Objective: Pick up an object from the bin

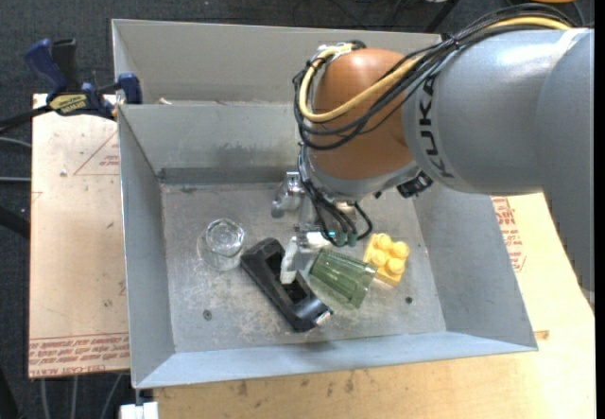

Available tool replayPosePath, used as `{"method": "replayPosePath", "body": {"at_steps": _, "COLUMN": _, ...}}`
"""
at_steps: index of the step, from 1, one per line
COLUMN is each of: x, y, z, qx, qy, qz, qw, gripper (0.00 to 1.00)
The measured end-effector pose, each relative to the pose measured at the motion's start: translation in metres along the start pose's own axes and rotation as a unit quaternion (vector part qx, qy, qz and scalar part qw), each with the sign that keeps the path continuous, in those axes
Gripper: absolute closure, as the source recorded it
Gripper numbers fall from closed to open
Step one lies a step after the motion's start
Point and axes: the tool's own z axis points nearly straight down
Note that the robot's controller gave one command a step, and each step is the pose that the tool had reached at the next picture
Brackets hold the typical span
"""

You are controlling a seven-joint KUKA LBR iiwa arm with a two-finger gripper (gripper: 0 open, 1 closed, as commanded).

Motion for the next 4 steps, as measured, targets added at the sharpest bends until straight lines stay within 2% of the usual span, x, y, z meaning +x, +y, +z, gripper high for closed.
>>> {"method": "replayPosePath", "body": {"at_steps": 1, "x": -0.002, "y": 0.0, "z": -0.003, "qx": 0.0, "qy": -0.0035, "qz": 0.001, "qw": 1.0, "gripper": 0.0}}
{"method": "replayPosePath", "body": {"at_steps": 2, "x": -0.059, "y": -0.037, "z": 0.088, "qx": 0.0, "qy": -0.0204, "qz": 0.032, "qw": 0.9993, "gripper": 1.0}}
{"method": "replayPosePath", "body": {"at_steps": 3, "x": -0.059, "y": -0.037, "z": 0.088, "qx": -0.001, "qy": -0.0202, "qz": 0.032, "qw": 0.9993, "gripper": 1.0}}
{"method": "replayPosePath", "body": {"at_steps": 4, "x": -0.048, "y": -0.044, "z": 0.073, "qx": 0.0, "qy": -0.005, "qz": -0.011, "qw": 0.9999, "gripper": 1.0}}
